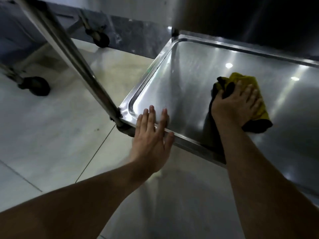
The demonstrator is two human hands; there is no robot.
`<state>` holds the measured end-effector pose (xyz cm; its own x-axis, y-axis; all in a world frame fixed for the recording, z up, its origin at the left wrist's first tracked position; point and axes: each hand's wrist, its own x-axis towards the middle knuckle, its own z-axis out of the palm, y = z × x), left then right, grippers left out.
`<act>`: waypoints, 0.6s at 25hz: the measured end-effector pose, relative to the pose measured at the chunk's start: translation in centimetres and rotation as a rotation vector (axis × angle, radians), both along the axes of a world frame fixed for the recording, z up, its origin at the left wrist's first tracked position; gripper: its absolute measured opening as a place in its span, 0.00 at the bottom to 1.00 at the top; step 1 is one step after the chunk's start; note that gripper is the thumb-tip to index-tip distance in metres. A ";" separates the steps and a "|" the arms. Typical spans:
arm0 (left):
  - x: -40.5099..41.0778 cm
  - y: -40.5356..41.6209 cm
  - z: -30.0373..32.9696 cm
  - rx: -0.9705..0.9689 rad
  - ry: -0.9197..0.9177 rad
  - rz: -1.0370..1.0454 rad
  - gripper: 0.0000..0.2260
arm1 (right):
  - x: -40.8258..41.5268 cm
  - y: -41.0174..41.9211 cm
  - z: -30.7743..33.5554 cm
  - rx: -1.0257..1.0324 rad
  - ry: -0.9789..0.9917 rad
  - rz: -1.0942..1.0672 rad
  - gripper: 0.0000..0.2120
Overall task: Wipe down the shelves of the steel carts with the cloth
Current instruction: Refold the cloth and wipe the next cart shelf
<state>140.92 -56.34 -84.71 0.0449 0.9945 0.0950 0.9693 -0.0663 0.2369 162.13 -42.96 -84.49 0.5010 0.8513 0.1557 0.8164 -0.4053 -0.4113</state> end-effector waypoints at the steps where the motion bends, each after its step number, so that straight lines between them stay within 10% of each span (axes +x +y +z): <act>1: 0.0 -0.2 0.0 -0.012 0.001 0.006 0.29 | -2.7 0.2 0.1 -0.006 -0.019 0.110 0.33; 5: -1.2 -0.1 0.7 -0.011 -0.147 -0.011 0.29 | -10.2 1.8 0.6 0.059 -0.073 0.678 0.30; 10: -6.6 -0.9 1.4 -0.009 0.011 0.104 0.27 | -12.1 4.3 0.3 0.049 -0.032 0.426 0.30; 15: -6.8 -1.3 2.1 -0.069 -0.247 0.084 0.30 | -15.9 3.0 1.5 0.090 -0.008 0.793 0.24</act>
<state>134.12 -57.66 -82.57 -0.0546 0.9982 0.0241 0.8830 0.0370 0.4679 146.21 -40.01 -82.97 -0.2501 0.9375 0.2418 0.8504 0.3321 -0.4081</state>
